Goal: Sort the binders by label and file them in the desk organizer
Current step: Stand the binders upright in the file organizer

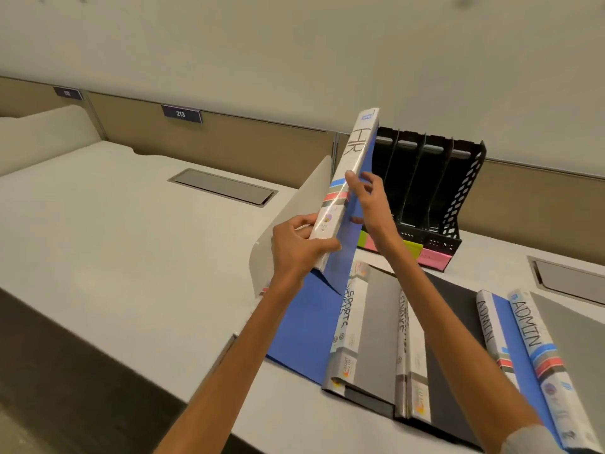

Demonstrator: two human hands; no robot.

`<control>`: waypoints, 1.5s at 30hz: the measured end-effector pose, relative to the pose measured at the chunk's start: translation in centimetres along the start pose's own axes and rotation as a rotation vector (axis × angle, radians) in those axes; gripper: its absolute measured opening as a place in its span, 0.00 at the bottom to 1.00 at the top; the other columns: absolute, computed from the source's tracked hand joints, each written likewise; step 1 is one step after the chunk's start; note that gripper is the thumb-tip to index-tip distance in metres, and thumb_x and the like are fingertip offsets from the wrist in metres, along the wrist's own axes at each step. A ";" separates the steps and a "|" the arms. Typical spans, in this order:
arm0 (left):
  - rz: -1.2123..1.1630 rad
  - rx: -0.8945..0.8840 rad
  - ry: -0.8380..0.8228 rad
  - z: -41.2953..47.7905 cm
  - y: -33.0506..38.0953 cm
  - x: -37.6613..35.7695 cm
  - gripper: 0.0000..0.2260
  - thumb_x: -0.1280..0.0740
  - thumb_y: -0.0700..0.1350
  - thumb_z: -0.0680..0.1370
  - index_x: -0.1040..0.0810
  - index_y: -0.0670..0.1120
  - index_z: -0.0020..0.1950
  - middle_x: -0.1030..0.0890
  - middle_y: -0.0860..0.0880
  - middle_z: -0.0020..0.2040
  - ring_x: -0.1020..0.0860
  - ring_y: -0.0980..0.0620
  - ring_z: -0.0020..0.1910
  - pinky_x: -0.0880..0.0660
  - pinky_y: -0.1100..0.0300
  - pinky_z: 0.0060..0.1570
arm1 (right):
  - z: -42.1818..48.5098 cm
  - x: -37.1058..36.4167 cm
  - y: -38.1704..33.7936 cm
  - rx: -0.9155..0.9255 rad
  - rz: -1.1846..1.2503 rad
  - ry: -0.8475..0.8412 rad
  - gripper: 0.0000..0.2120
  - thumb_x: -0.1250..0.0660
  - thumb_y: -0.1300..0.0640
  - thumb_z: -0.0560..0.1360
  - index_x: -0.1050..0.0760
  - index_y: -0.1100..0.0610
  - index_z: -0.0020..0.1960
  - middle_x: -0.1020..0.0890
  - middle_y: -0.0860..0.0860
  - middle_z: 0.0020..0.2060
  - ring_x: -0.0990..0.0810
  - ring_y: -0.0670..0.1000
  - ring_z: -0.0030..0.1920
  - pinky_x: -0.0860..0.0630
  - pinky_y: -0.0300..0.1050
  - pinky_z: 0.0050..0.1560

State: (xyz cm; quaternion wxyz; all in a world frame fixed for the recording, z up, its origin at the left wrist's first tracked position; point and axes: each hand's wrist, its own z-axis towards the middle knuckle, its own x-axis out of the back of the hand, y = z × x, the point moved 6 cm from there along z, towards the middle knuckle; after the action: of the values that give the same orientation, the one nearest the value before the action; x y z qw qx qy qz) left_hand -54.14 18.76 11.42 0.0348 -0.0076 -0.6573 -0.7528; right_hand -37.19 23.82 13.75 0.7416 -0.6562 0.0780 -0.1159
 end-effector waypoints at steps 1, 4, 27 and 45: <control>-0.004 -0.012 0.006 0.0 0.1 -0.6 0.20 0.22 0.38 0.61 0.18 0.48 0.50 0.14 0.55 0.40 0.15 0.56 0.40 0.17 0.55 0.39 | 0.1 0.3 -0.8 0.003 -0.030 -0.007 0.35 0.32 0.42 0.74 0.42 0.54 0.74 0.30 0.53 0.68 0.26 0.52 0.64 0.21 0.55 0.56; 0.021 -0.063 0.022 -0.1 0.5 -2.6 0.23 0.20 0.39 0.60 0.19 0.46 0.53 0.14 0.52 0.45 0.16 0.58 0.41 0.17 0.55 0.39 | 0.5 1.3 -3.0 0.042 -0.220 0.021 0.43 0.26 0.39 0.68 0.42 0.54 0.73 0.27 0.51 0.64 0.22 0.51 0.59 0.19 0.47 0.49; -0.069 -0.270 -0.063 7.7 -2.6 -13.5 0.24 0.18 0.51 0.63 0.29 0.63 0.50 0.19 0.66 0.46 0.18 0.66 0.47 0.22 0.71 0.39 | 8.3 7.6 -5.8 0.306 -0.568 0.390 0.35 0.23 0.49 0.63 0.35 0.54 0.65 0.24 0.51 0.57 0.24 0.51 0.57 0.20 0.48 0.52; 0.083 -0.311 -0.257 15.7 -10.1 -17.5 0.28 0.25 0.63 0.68 0.32 0.61 0.63 0.21 0.63 0.55 0.21 0.63 0.55 0.21 0.69 0.44 | 15.6 7.8 1.2 0.332 -0.544 0.491 0.34 0.23 0.54 0.65 0.33 0.57 0.66 0.28 0.53 0.55 0.24 0.50 0.52 0.28 0.33 0.45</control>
State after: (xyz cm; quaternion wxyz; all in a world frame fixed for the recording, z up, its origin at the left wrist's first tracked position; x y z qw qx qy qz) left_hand -37.83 36.40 2.59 -0.0199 -0.1359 -0.5314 -0.8359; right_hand -25.42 36.66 14.81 0.7391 -0.4770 0.0564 -0.4722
